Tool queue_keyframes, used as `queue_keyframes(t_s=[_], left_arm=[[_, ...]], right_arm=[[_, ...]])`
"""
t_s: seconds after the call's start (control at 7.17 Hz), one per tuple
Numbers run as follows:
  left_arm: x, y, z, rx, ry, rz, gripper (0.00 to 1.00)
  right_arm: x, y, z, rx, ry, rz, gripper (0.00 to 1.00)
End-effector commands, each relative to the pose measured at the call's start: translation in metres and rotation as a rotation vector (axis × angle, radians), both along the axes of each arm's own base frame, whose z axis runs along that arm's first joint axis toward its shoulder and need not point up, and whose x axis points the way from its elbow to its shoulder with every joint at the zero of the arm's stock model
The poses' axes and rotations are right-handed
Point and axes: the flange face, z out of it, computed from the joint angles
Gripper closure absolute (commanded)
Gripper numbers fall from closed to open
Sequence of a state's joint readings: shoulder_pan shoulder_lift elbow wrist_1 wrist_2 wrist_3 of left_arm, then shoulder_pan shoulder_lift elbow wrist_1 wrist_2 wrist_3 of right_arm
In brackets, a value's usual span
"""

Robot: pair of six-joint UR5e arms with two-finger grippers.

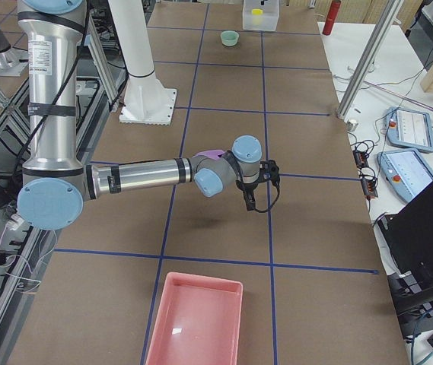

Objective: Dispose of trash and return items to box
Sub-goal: 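Move the left gripper back to the pale green bowl and grasp its rim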

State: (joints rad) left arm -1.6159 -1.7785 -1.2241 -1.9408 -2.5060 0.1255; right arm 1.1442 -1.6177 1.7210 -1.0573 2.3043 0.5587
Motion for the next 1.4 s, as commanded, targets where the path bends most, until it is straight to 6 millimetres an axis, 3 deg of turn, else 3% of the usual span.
queue_keyframes(t_s=[0.0, 0.14, 0.28, 0.42, 0.7, 0.84, 0.98, 1.26], left_arm=[[0.023, 0.033, -0.088, -0.088, -0.011, -0.057, 0.04], [0.066, 0.056, -0.100, -0.079, -0.058, -0.020, 0.04], [0.107, 0.081, -0.097, -0.045, -0.095, 0.040, 0.04], [0.136, 0.114, -0.070, 0.006, -0.091, 0.084, 0.04], [0.205, 0.152, -0.048, 0.000, -0.082, 0.053, 0.03], [0.211, 0.158, -0.027, 0.006, -0.075, 0.046, 0.03], [0.211, 0.161, 0.006, 0.008, -0.075, 0.048, 0.03], [0.216, 0.154, 0.013, -0.010, -0.069, 0.033, 0.09]], right_arm=[[-0.014, 0.004, -0.001, -0.004, -0.008, 0.004, 0.00], [-0.016, 0.005, -0.001, -0.004, -0.008, -0.001, 0.00], [-0.018, 0.005, 0.000, -0.002, -0.001, -0.002, 0.00], [-0.021, 0.005, 0.000, 0.000, 0.000, -0.004, 0.00], [-0.025, 0.003, -0.002, 0.004, 0.001, -0.009, 0.00], [-0.025, 0.002, -0.004, 0.010, 0.001, -0.008, 0.00], [-0.026, 0.001, -0.005, 0.010, 0.001, -0.008, 0.00], [-0.029, 0.003, -0.005, -0.014, -0.004, 0.003, 0.00]])
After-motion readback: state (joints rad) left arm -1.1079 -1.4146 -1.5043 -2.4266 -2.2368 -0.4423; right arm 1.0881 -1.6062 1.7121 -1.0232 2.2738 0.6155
